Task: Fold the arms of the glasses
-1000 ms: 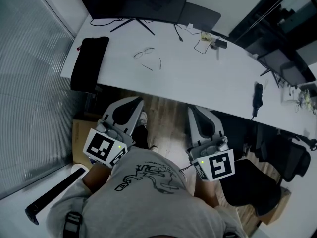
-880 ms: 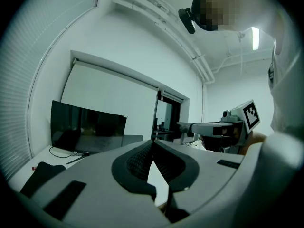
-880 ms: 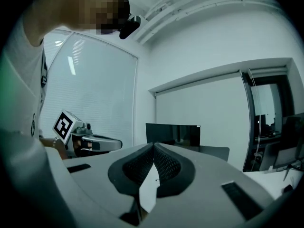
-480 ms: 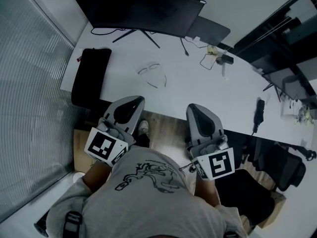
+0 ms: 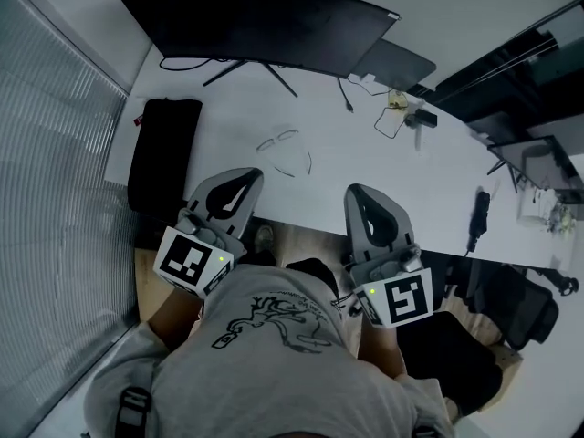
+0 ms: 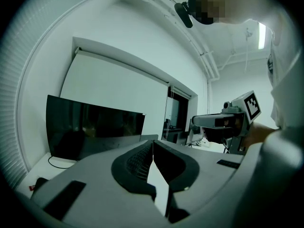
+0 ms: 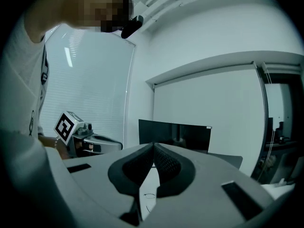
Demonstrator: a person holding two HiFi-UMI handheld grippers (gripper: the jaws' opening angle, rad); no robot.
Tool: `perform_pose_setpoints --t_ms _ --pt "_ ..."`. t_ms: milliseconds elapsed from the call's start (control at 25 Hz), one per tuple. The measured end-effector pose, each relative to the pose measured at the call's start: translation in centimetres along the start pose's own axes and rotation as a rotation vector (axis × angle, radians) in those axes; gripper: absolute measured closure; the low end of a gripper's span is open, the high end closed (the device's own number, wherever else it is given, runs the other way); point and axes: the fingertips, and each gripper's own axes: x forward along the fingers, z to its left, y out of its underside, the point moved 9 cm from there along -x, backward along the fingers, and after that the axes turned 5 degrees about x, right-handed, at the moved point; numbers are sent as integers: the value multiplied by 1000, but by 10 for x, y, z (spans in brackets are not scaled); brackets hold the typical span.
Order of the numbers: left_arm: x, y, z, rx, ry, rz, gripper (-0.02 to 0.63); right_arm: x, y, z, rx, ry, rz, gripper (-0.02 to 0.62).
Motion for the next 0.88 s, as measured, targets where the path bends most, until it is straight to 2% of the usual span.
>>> perform_pose_setpoints --t_ms 360,560,880 --pt "24 18 35 20 -5 27 581 35 13 -11 9 3 33 586" --pt "36 48 46 55 -11 53 578 47 33 -19 5 -11 57 586" --pt "65 107 69 91 -1 182 541 75 85 -34 -19 -8 167 578"
